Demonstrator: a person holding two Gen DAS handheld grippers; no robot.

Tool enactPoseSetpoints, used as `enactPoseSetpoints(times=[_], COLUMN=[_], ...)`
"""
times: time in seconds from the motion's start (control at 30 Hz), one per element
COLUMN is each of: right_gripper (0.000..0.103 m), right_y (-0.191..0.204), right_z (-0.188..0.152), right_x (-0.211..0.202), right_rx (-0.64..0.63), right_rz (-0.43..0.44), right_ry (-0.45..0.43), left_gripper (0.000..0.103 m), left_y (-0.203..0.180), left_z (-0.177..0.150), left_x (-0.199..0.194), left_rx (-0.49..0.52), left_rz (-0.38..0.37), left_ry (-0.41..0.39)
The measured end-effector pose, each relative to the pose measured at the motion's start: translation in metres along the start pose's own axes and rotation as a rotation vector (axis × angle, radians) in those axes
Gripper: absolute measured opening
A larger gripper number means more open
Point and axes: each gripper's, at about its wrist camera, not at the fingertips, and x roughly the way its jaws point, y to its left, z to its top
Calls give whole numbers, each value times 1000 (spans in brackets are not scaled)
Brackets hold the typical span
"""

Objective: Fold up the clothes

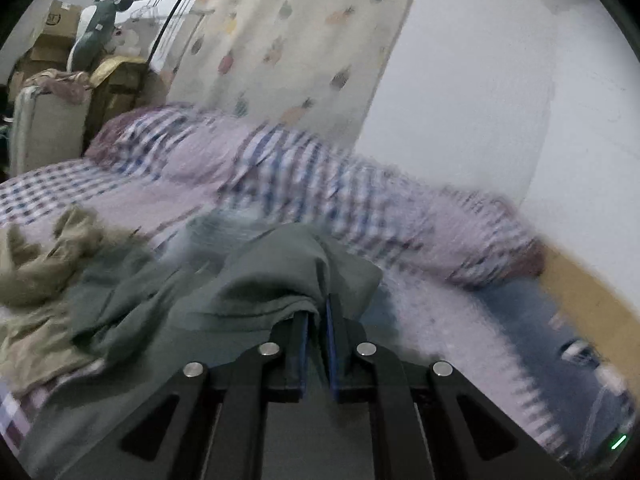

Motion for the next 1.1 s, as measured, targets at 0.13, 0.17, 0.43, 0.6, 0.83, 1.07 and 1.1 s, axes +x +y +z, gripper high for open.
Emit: enactPoseSetpoints(times=[0.13,0.17,0.43,0.6,0.83,1.07,1.1], right_gripper=[79,79,79,79,79,79,79], right_y=[7,11,41,55,75,78,79], right_z=[-5,-7,-25,-40,-59,-70,-71], right_x=[9,12,38,60,87,104,106], right_rx=[-17,-30,-191,-267,-384,-414,-422], right_rz=[-6,-8,-57,-101,-183,-270,-275], right_ry=[20,26,94,155,203,215,216], left_gripper=[17,24,81,83,83,83,83], left_y=[31,37,84,112,160,162,161], left_z=[-19,-22,-43,-50,-56,-58,-59], left_x=[12,12,6,5,27,36,38], left_rx=[-42,-54,-152,-220,-507,-645,-639], left_rz=[34,32,5,-39,-245,-433,-430], left_ry=[61,63,70,92,185,232,237])
